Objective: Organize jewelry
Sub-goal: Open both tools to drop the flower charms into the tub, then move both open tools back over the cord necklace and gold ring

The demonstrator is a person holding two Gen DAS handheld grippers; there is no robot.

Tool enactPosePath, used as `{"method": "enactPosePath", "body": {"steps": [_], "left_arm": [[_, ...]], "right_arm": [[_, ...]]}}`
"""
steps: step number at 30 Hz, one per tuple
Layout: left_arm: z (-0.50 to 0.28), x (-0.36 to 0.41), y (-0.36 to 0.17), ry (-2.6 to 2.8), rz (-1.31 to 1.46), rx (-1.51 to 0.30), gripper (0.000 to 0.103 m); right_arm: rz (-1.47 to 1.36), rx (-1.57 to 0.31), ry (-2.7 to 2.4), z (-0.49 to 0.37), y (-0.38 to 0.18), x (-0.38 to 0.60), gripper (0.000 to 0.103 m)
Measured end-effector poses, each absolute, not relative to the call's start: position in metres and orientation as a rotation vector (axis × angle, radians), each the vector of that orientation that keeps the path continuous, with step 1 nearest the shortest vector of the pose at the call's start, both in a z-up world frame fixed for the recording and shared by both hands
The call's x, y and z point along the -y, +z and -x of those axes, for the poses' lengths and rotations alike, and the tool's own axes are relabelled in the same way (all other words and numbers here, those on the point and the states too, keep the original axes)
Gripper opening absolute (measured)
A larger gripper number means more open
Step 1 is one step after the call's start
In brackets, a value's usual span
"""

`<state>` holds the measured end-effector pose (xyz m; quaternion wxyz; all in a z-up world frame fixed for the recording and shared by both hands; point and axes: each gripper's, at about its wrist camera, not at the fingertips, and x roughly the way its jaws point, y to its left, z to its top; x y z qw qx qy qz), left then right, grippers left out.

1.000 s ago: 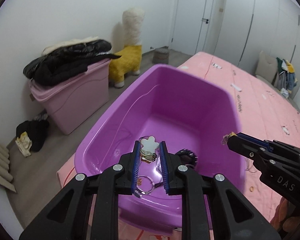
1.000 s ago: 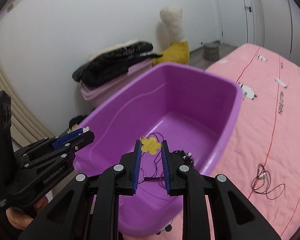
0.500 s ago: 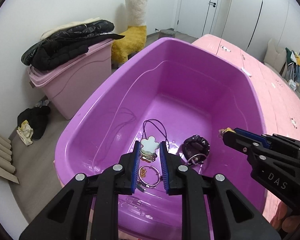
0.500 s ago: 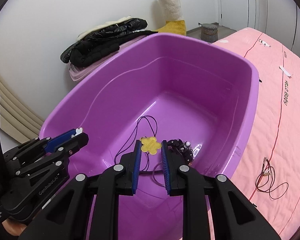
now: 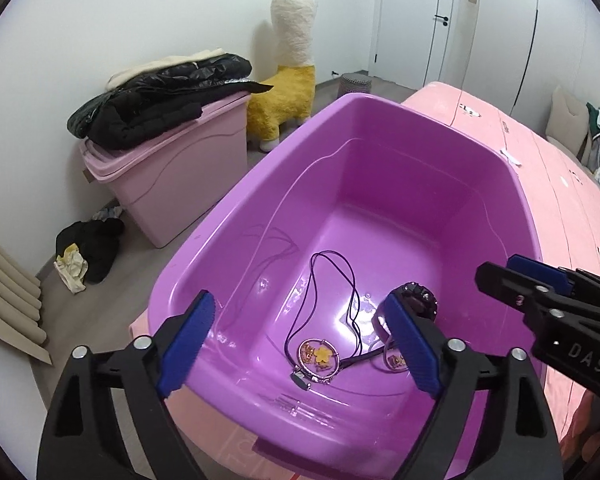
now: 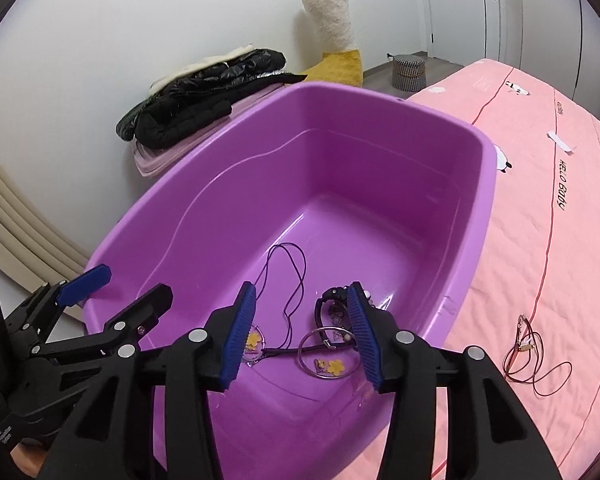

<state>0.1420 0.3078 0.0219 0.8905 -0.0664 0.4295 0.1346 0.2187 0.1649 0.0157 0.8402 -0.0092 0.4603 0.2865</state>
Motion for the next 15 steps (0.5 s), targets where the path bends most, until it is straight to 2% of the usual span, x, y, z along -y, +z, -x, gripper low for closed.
{"method": "enactPosePath", "body": {"steps": [2,4,15], "left_arm": [[-0.141,-0.308,0.024,0.279,0.144,-0.894,0.086],[-0.140,-0.307,0.026,0.281,0.142,-0.892,0.086],[-0.132,-0.296,0.042,0.283,0.115,-0.860,0.091]], "right_arm": [[0.021,-0.966,0.603,-0.217,0.018,-0.163,0.046],[0.012,-0.960,0.600,-0.215,0.020,-0.159,0.052],[-0.028,-0.942,0.595,-0.206,0.031,-0.143,0.057]]}}
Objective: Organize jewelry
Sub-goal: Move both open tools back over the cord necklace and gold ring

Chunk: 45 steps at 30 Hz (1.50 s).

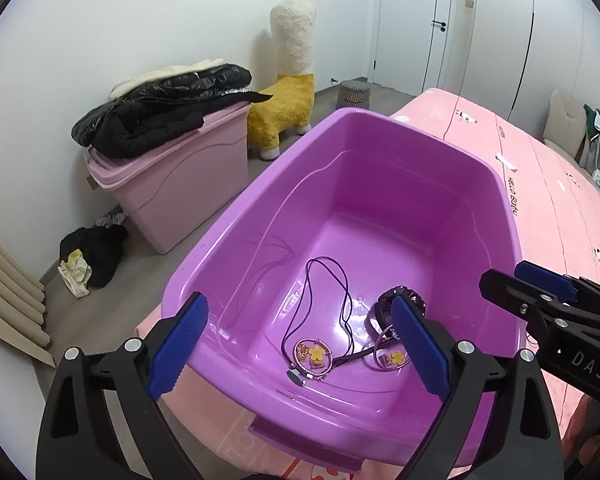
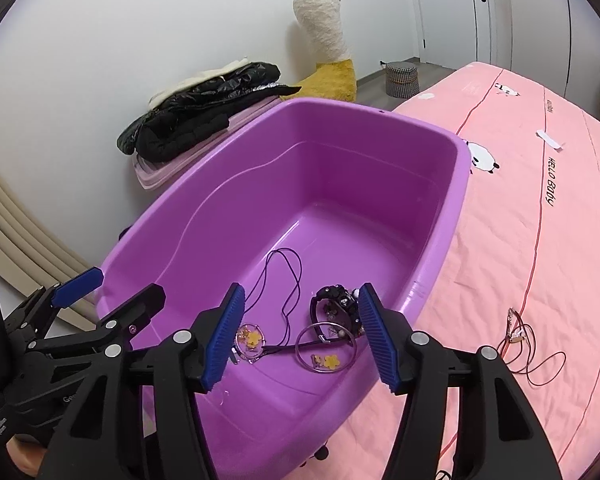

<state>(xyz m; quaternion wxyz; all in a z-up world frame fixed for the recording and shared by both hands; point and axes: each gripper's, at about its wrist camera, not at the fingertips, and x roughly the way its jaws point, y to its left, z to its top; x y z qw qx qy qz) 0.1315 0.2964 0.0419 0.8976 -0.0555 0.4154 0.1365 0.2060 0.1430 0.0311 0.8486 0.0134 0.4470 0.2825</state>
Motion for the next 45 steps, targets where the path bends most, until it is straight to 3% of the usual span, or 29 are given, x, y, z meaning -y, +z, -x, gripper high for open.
{"method": "enactPosePath", "body": {"steps": [27,45], "left_arm": [[-0.077,-0.217,0.066,0.139,0.087,-0.828,0.096],[-0.077,-0.092,0.024,-0.086,0.002,-0.859,0.097]], "right_arm": [[-0.124,-0.865,0.458,-0.120,0.040,-0.010,0.066],[-0.193,-0.907,0.181,-0.056,-0.034,0.124,0.066]]}}
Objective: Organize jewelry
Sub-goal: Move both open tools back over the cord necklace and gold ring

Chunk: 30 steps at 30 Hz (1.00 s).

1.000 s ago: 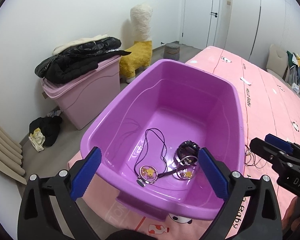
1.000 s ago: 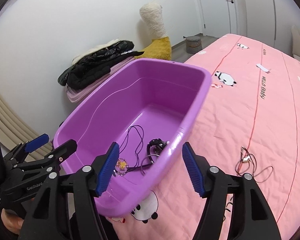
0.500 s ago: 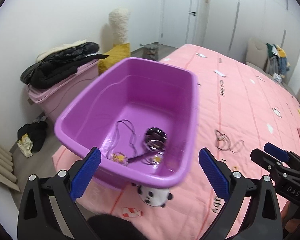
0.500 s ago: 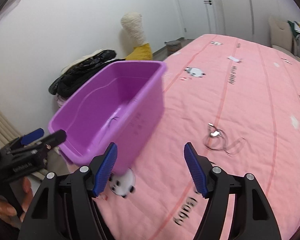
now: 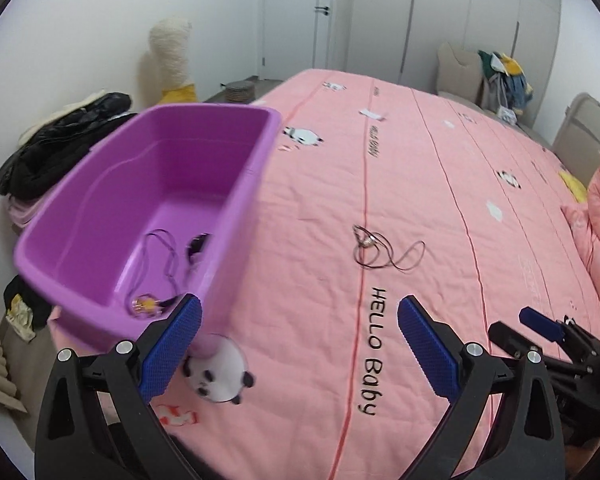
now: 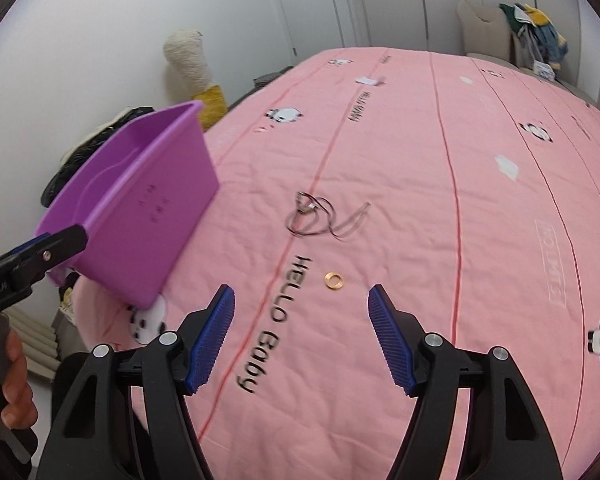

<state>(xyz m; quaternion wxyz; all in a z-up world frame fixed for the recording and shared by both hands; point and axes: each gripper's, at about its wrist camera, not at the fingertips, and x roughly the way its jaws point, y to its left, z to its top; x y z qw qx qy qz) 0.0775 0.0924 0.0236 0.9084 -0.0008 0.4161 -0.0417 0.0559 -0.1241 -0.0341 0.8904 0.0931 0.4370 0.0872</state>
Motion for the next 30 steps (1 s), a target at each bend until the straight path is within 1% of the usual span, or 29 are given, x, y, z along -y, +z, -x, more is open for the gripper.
{"method": "enactPosePath", "body": {"steps": [5,17,23,30], "left_arm": [[-0.106,-0.070,-0.005,-0.109,-0.032,-0.891,0.097],[-0.186,-0.043,-0.090,-0.096,-0.035,-1.004,0.097],[-0.218,-0.029,-0.126,-0.081,-0.073,-1.033,0.097],[-0.244,-0.021,-0.153,-0.089,-0.109,-1.048,0.097]], "right_arm": [[-0.208,-0.936,0.142,-0.065,-0.068,0.127,0.066],[-0.197,-1.025,0.092,-0.122,-0.146,0.117,0.066],[-0.171,-1.034,0.061,-0.148,-0.168,0.112,0.066],[-0.146,-1.034,0.026,-0.162,-0.186,0.111,0.066]]}}
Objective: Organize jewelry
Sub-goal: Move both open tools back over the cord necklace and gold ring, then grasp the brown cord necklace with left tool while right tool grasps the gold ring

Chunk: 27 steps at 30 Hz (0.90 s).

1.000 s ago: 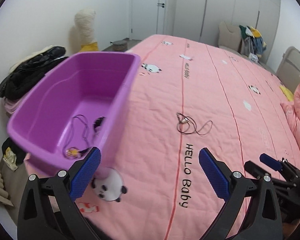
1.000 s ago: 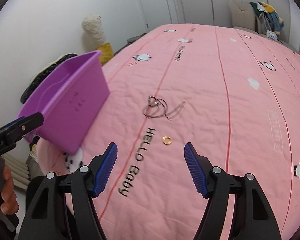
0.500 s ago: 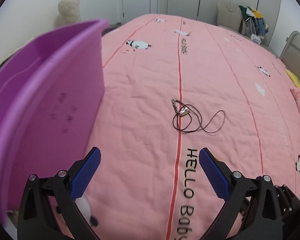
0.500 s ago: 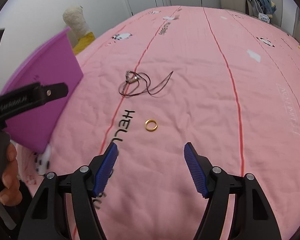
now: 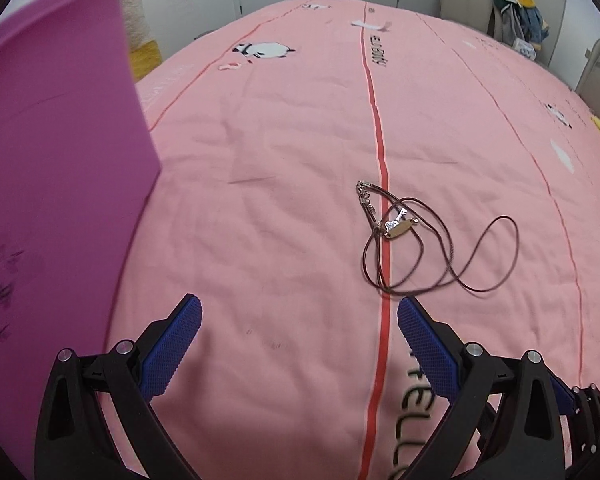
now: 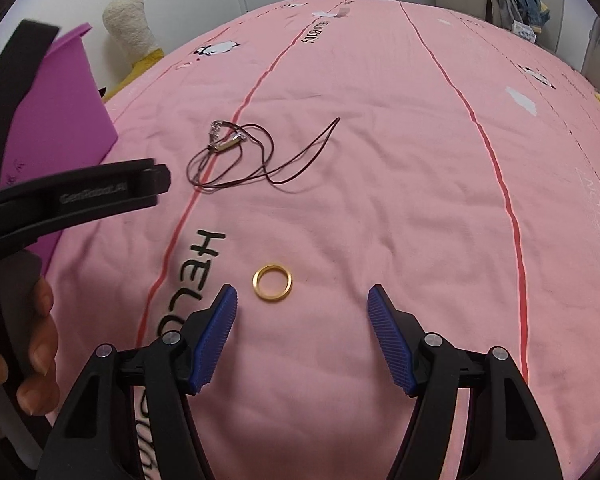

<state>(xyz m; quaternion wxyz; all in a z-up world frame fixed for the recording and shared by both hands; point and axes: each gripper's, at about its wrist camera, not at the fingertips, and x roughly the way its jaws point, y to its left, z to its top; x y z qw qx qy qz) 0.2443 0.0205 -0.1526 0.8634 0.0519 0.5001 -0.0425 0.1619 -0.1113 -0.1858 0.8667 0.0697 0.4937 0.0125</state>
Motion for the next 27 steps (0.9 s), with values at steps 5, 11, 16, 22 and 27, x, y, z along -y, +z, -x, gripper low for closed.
{"method": "enactPosePath", "body": {"steps": [5,11,16,22,27], "left_arm": [[-0.256,-0.013,-0.168,-0.102,-0.105,-1.065,0.097],[-0.267,-0.004,-0.176,-0.104,-0.107,-1.068,0.097],[-0.279,0.006,-0.181,-0.092,-0.122,-1.059,0.097],[-0.282,0.018,-0.185,-0.096,-0.162,-1.044,0.090],[-0.266,0.028,-0.177,-0.185,-0.182,-1.013,0.023]], "right_arm": [[-0.115,-1.014,0.014,-0.165,-0.193,0.106,0.065],[-0.072,-0.994,0.003,-0.166,-0.197,0.100,0.058],[-0.047,-0.985,0.000,-0.167,-0.199,0.097,0.053],[-0.014,-0.981,0.005,-0.166,-0.200,0.091,0.044],[0.021,-0.981,0.021,-0.166,-0.199,0.082,0.024]]}}
